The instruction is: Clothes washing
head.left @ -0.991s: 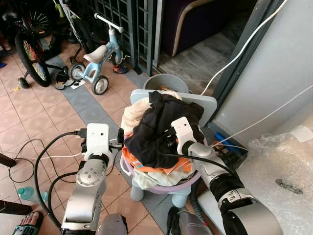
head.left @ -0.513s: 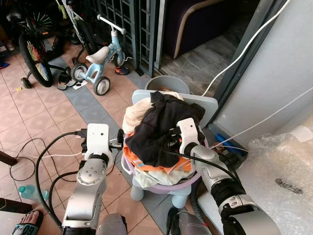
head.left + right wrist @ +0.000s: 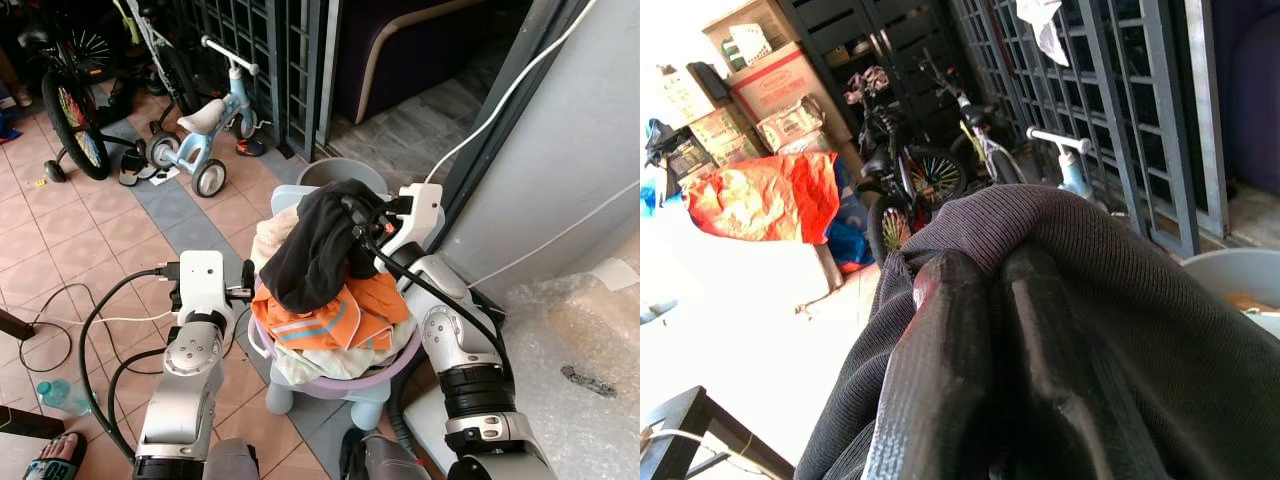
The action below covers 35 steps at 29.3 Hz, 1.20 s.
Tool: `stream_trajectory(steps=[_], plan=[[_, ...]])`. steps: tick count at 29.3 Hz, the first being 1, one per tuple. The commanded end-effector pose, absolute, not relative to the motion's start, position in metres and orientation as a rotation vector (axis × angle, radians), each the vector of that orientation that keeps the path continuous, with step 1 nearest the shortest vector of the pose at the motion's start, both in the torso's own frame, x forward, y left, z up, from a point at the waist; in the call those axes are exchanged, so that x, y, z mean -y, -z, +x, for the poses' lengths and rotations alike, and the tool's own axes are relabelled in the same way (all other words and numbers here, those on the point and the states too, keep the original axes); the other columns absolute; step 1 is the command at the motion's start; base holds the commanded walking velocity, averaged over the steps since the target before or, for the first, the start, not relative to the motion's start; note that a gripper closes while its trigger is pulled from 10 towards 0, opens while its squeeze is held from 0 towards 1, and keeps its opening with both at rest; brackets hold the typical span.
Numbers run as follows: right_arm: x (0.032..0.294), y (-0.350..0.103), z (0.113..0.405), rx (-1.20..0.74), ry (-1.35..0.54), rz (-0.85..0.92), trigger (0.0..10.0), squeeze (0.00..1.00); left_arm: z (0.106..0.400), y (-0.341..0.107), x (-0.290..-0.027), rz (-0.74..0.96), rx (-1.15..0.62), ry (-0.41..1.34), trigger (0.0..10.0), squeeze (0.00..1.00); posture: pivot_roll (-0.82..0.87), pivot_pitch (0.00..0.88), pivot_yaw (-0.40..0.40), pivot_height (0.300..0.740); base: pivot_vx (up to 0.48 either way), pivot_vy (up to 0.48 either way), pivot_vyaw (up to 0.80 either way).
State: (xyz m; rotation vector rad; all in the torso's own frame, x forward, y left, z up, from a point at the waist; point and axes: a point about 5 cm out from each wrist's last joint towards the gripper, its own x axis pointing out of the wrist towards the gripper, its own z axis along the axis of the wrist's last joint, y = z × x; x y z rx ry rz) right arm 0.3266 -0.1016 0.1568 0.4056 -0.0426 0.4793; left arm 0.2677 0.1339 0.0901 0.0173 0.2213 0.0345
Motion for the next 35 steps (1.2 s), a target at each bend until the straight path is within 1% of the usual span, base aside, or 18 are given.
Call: stream_trajectory(steps=[1,4,6,7,8,9,10,28,35], plan=[[0.112,-0.163,0.323,0.074,-0.439,0.38,0.0,0.0,0.271,-0.092,-0.132,0.012,-0.206,-0.043,10.0,0.0,0.09,0.031,-0.036,0.74,0.0,0.0,0.0],[0.123,-0.158,0.315,0.062,-0.364,0.37,0.0,0.0,0.273,-0.096,-0.131,-0.01,-0.176,-0.037,10.0,0.0,0.09,0.03,-0.039,0.74,0.0,0.0,0.0],[0.126,-0.155,0.312,0.05,-0.35,0.36,0.0,0.0,0.273,-0.096,-0.132,-0.011,-0.176,-0.036,10.0,0.0,0.08,0.032,-0.038,0.74,0.0,0.0,0.0],[0.126,-0.152,0.31,0.042,-0.345,0.356,2.1,0.0,0.273,-0.096,-0.131,-0.009,-0.178,-0.035,10.0,0.0,0.08,0.032,-0.037,0.74,0.0,0.0,0.0],[0.126,-0.15,0.309,0.032,-0.34,0.35,6.1,0.0,0.273,-0.095,-0.131,-0.008,-0.181,-0.034,10.0,0.0,0.08,0.032,-0.036,0.74,0.0,0.0,0.0],[0.127,-0.149,0.308,0.025,-0.335,0.347,6.1,0.0,0.273,-0.095,-0.13,-0.006,-0.182,-0.033,10.0,0.0,0.08,0.033,-0.035,0.74,0.0,0.0,0.0],[0.127,-0.148,0.308,0.019,-0.331,0.343,10.0,0.0,0.273,-0.095,-0.13,-0.006,-0.183,-0.032,10.0,0.0,0.08,0.033,-0.034,0.74,-0.277,0.0,0.0],[0.118,-0.15,0.312,0.004,-0.325,0.317,10.0,0.0,0.275,-0.095,-0.129,0.001,-0.181,-0.025,10.0,0.0,0.09,0.035,-0.031,0.74,-0.292,0.0,0.0],[0.119,-0.149,0.314,-0.002,-0.305,0.3,10.0,0.0,0.275,-0.097,-0.128,-0.009,-0.155,-0.016,10.0,0.0,0.08,0.038,-0.03,0.74,0.0,0.0,0.0]])
